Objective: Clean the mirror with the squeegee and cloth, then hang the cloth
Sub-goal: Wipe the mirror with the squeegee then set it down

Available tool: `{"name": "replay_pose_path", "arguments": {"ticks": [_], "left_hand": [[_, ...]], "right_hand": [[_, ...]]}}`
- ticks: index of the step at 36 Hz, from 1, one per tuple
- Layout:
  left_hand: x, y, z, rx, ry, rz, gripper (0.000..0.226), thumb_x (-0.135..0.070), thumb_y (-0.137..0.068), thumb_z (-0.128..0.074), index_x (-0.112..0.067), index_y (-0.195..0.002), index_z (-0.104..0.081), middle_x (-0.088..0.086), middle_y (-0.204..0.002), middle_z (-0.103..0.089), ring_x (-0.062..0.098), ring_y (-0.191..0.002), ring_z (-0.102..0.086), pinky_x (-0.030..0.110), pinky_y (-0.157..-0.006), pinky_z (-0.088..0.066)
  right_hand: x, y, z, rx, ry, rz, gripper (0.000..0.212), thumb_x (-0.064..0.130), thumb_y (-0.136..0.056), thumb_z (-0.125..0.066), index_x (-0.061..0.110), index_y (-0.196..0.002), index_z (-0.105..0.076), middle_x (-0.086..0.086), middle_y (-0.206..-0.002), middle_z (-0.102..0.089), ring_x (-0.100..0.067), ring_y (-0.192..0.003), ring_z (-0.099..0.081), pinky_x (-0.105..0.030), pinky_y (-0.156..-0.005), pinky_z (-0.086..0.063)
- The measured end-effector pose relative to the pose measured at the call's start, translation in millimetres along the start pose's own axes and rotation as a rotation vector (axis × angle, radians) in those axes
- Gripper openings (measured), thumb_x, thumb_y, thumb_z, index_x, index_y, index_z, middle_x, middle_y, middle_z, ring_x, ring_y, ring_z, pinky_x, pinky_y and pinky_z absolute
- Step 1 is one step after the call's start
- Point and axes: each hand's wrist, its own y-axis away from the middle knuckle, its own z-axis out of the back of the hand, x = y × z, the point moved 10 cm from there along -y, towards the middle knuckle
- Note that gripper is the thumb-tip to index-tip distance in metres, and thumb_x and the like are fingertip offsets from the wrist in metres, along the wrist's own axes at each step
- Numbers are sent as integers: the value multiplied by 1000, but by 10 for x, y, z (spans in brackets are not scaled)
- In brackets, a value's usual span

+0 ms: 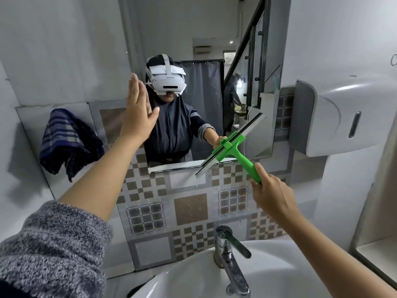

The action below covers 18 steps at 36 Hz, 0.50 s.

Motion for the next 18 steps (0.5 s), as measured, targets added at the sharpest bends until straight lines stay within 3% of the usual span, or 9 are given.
{"name": "replay_pose_path", "arguments": {"ticks": [3, 4, 6, 8, 12, 16, 18], "left_hand": [[-4, -1, 3, -20, -24, 2, 78, -18, -91, -54, -2, -145, -1, 14, -156, 7, 25, -144, 3, -12, -90, 2], [-8, -10, 7, -22, -33, 5, 77, -17, -91, -54, 0, -145, -3, 15, -156, 5, 27, -144, 1, -9, -95, -1], [-2, -40, -2, -8, -2, 28, 75, -13, -89, -56, 5, -143, -8, 22, -154, -2, 35, -142, -6, 18, -113, -9], [-11, -54, 4, -4, 27, 42, 74, -10, -87, -58, 8, -142, -11, 27, -152, -8, 40, -140, -11, 40, -114, -11], [-6, -51, 3, -16, 42, 51, 75, -11, -88, -57, 4, -143, -9, 25, -152, -7, 38, -141, -9, 41, -114, -10], [-2, -47, 4, -6, 51, 60, 73, -10, -87, -58, 7, -142, -13, 28, -151, -11, 42, -139, -15, 50, -114, -18], [42, -56, -33, 2, 41, 57, 71, -14, -88, -54, 7, -141, -14, 27, -151, -9, 41, -139, -14, 42, -116, -19]], "right_hand": [[-158, 13, -7, -3, -34, -39, 48, 23, -94, -49, 12, -138, -35, 0, -72, -52, -19, -50, -48, -21, -38, -25], [-194, 25, -22, 0, -44, -45, 49, 24, -94, -48, 12, -140, -34, 0, -74, -52, -19, -52, -48, -22, -39, -27], [-242, 51, -71, 13, -69, -47, 51, 25, -95, -47, 13, -141, -31, -1, -75, -52, -19, -54, -49, -23, -41, -31], [-273, 72, -137, 29, -92, -60, 53, 25, -95, -47, 13, -142, -28, -1, -77, -52, -16, -54, -49, -23, -42, -33], [-364, 124, -257, 41, -172, -136, 51, 24, -95, -46, 13, -142, -28, -3, -74, -54, -8, -49, -44, -21, -41, -28], [-476, 236, -407, 35, -360, -248, 42, 24, -94, -47, 16, -134, -36, -5, -68, -56, -16, -48, -50, -30, -43, -43], [-476, 274, -449, 25, -405, -286, 36, 23, -94, -47, 17, -129, -39, -5, -66, -54, -16, -47, -49, -29, -42, -41]]}}
